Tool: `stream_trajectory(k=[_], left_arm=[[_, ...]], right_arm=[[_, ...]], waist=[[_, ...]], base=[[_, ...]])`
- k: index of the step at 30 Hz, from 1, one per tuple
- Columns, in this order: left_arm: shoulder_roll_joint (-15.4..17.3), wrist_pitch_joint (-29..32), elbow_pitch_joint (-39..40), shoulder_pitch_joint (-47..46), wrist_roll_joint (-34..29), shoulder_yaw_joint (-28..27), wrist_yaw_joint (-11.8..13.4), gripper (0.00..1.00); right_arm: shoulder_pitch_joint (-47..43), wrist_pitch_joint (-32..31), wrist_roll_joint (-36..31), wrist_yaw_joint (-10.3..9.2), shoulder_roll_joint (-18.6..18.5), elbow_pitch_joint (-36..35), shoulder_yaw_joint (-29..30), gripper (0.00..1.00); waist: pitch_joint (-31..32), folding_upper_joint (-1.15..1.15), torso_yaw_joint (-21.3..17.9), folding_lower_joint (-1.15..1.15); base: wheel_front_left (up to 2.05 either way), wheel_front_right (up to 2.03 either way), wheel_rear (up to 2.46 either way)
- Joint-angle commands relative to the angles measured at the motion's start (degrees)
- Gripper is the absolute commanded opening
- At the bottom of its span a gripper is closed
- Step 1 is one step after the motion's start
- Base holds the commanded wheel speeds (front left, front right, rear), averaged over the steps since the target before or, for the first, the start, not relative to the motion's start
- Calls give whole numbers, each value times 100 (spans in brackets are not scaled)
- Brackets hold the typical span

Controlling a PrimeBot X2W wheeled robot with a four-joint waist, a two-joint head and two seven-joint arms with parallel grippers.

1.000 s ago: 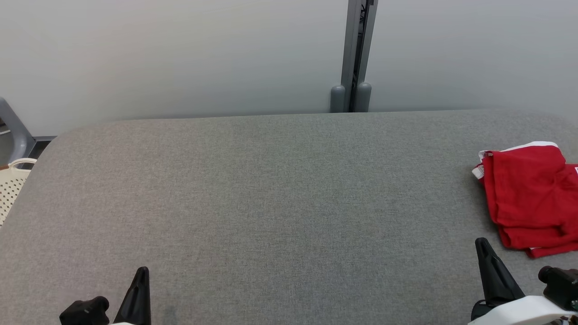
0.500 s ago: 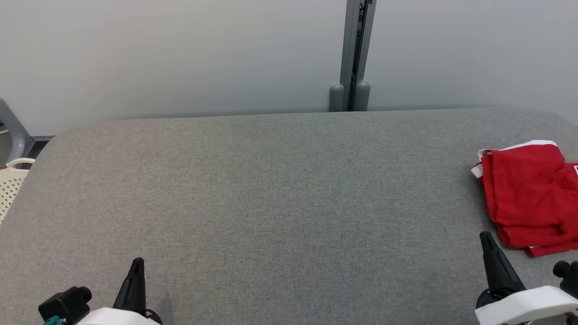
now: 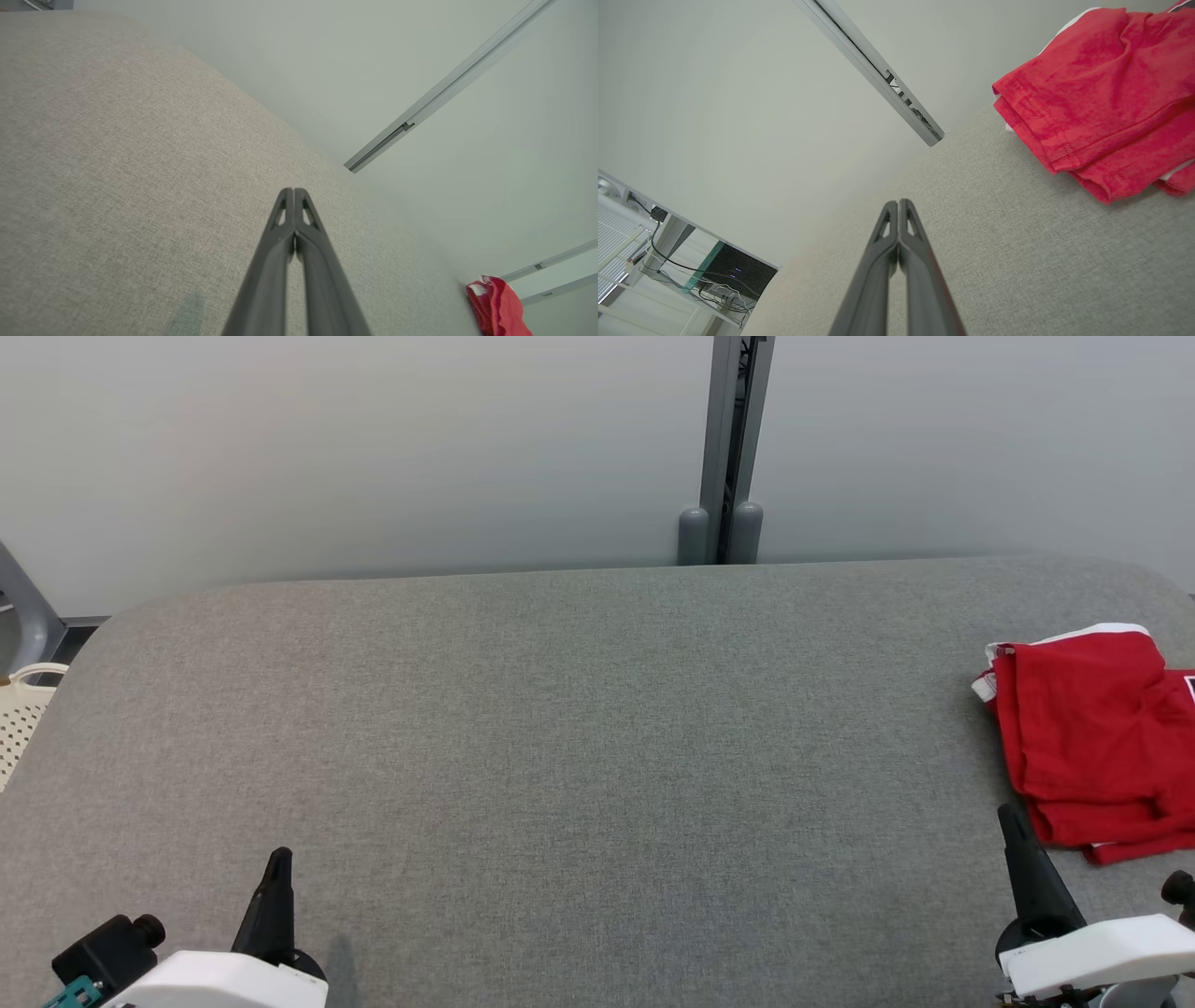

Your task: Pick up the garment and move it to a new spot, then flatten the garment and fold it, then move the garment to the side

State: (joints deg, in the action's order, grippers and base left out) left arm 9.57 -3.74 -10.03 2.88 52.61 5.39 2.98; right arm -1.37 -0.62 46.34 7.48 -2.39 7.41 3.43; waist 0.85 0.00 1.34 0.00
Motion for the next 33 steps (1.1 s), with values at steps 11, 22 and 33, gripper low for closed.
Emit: stream_trajectory(k=[11,22,33], left_arm=[[-86,186,-28,-328,837,-259,-238,0],[-186,334,-97,-448,1455,-427,-399,0],[-275,470,-161,-555,2006,-578,-542,0]], right_arm=[[273,-121,966,2,-71,83,74,0],[376,-209,1671,2,-78,190,111,0],[470,-291,2303,2,-84,293,147,0]], waist=[[-14,0,-19,0],[-27,0,-36,0],[-40,0,-52,0]], base=[[0,0,0],[0,0,0],[0,0,0]])
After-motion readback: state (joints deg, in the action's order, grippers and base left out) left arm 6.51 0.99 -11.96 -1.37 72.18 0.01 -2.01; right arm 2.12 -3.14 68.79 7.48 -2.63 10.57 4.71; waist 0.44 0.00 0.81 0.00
